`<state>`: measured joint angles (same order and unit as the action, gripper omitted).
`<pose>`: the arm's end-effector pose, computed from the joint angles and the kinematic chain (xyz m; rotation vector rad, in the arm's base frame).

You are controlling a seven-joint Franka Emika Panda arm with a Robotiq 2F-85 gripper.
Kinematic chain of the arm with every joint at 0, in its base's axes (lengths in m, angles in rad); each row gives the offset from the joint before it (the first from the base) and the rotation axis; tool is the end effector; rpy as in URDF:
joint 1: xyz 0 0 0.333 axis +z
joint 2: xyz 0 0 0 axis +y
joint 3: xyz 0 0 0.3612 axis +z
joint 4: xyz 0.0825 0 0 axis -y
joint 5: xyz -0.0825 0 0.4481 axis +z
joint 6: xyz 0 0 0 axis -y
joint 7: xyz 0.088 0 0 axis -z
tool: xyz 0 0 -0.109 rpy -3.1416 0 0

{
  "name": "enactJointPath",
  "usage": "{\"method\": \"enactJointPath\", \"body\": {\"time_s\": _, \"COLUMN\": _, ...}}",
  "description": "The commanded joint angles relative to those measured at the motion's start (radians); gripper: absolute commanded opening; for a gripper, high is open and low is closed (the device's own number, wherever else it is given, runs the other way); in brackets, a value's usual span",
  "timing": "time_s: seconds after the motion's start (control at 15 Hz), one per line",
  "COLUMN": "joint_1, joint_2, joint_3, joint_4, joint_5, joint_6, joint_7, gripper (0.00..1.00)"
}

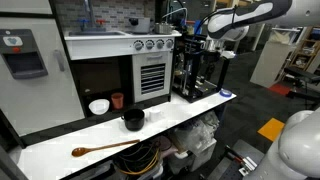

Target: Use the spoon to stir the black cup

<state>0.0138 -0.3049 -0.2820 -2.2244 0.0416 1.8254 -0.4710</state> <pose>0.4800 -0.1368 0.5041 -2.9717 -0.3086 0.0827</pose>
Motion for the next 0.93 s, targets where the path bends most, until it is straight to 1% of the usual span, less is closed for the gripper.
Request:
{"method": "enactJointPath", "body": {"time_s": 0.0, "joint_1": -0.034, "joint_2": 0.003, "joint_3": 0.030, "joint_4": 0.002, "joint_5": 0.009, "joint_6": -0.003, "joint_7": -0.008, "gripper": 1.00}}
{"method": "enactJointPath", "body": {"time_s": 0.27, "joint_1": -0.034, "joint_2": 0.003, "joint_3": 0.030, "joint_4": 0.002, "joint_5": 0.009, "joint_6": -0.002, "joint_7": -0.008, "gripper": 1.00}}
{"method": "enactJointPath", "body": {"time_s": 0.47, "joint_1": -0.014, "joint_2": 0.021, "joint_3": 0.051, "joint_4": 0.012, "joint_5": 0.075, "joint_6": -0.005, "joint_7": 0.018, "gripper": 1.00}}
{"method": "enactJointPath", "body": {"time_s": 0.53, "joint_1": 0.003, "joint_2": 0.029, "joint_3": 0.064, "joint_4": 0.014, "joint_5": 0.124, "joint_6": 0.001, "joint_7": 0.013, "gripper": 1.00}}
{"method": "enactJointPath", "body": {"time_s": 0.73, "joint_1": 0.056, "joint_2": 0.042, "joint_3": 0.142, "joint_4": 0.007, "joint_5": 0.232, "joint_6": 0.035, "joint_7": 0.013, "gripper": 1.00}}
{"method": "enactJointPath", "body": {"time_s": 0.87, "joint_1": 0.101, "joint_2": 0.053, "joint_3": 0.215, "joint_4": 0.002, "joint_5": 0.255, "joint_6": 0.066, "joint_7": 0.014, "gripper": 1.00}}
